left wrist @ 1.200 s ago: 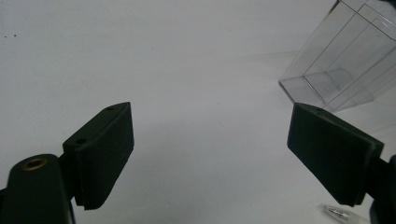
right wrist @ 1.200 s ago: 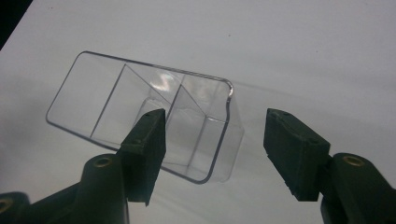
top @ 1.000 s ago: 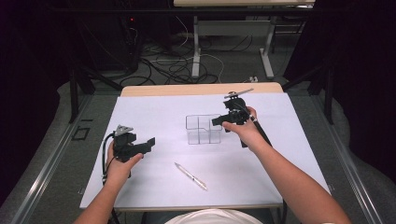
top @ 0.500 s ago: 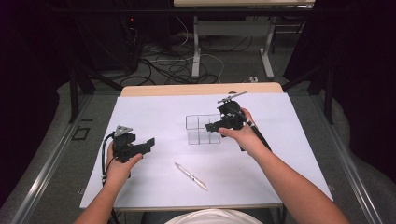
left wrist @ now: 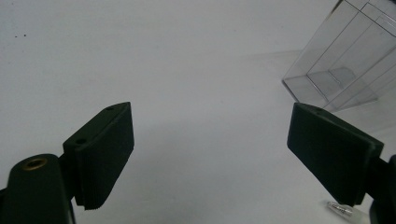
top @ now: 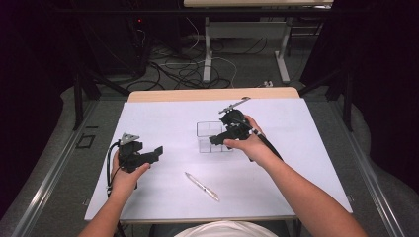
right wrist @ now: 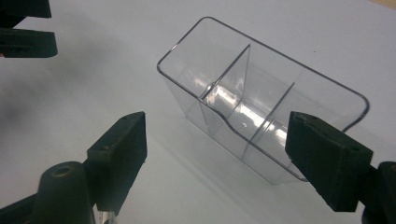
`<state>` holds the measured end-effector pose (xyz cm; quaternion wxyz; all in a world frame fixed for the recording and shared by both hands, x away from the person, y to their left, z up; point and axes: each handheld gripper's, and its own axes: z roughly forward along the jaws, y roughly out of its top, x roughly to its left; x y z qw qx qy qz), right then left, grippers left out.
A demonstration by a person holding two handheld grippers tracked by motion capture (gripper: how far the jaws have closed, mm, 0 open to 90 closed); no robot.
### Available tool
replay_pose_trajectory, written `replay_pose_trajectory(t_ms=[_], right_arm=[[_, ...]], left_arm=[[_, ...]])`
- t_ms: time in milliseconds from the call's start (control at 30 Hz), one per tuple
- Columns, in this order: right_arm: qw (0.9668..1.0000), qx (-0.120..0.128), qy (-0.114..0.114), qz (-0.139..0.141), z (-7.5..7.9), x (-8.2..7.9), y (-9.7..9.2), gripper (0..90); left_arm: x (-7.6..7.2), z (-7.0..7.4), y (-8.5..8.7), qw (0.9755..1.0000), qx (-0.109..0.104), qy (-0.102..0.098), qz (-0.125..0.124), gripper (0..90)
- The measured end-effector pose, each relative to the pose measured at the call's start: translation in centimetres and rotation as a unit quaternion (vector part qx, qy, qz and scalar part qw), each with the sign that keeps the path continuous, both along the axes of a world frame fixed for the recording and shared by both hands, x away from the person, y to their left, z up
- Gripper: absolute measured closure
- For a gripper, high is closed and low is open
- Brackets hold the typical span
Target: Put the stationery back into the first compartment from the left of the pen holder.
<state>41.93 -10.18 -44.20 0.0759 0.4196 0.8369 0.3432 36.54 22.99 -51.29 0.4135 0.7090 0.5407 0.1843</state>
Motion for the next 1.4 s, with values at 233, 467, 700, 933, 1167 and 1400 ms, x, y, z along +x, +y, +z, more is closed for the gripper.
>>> replay_pose_trajectory(t_ms=[233, 467, 700, 933, 1167, 1400], right_arm=[[0.9984, -0.023, 0.047, 0.023, -0.2, 0.0, 1.0, 30.7], [0.9967, -0.033, 0.062, 0.042, -1.8, 0.1, 2.2, 39.3], [0.9914, -0.069, 0.091, 0.064, -3.2, -0.3, 3.6, 47.9], [0.9868, -0.086, 0.111, 0.08, -5.0, -0.6, 5.0, 53.8], [0.9826, -0.096, 0.122, 0.103, -6.4, -0.9, 6.4, 57.8], [0.9751, -0.099, 0.16, 0.118, -7.5, -1.7, 7.6, 67.7]], left_arm=[[-0.2, 0.0, 0.1, 1.0, 0.001, -0.001, -0.002, 14.8], [-0.2, 0.0, 0.2, 1.0, 0.001, 0.001, 0.001, 14.9], [-0.2, 0.0, 0.2, 1.0, -0.001, -0.003, 0.002, 14.9], [-0.2, 0.0, 0.2, 1.0, 0.0, -0.002, 0.002, 14.9], [-0.2, 0.0, 0.2, 1.0, 0.001, 0.0, 0.001, 14.9], [-0.2, 0.0, 0.2, 1.0, 0.001, 0.001, 0.0, 14.9]])
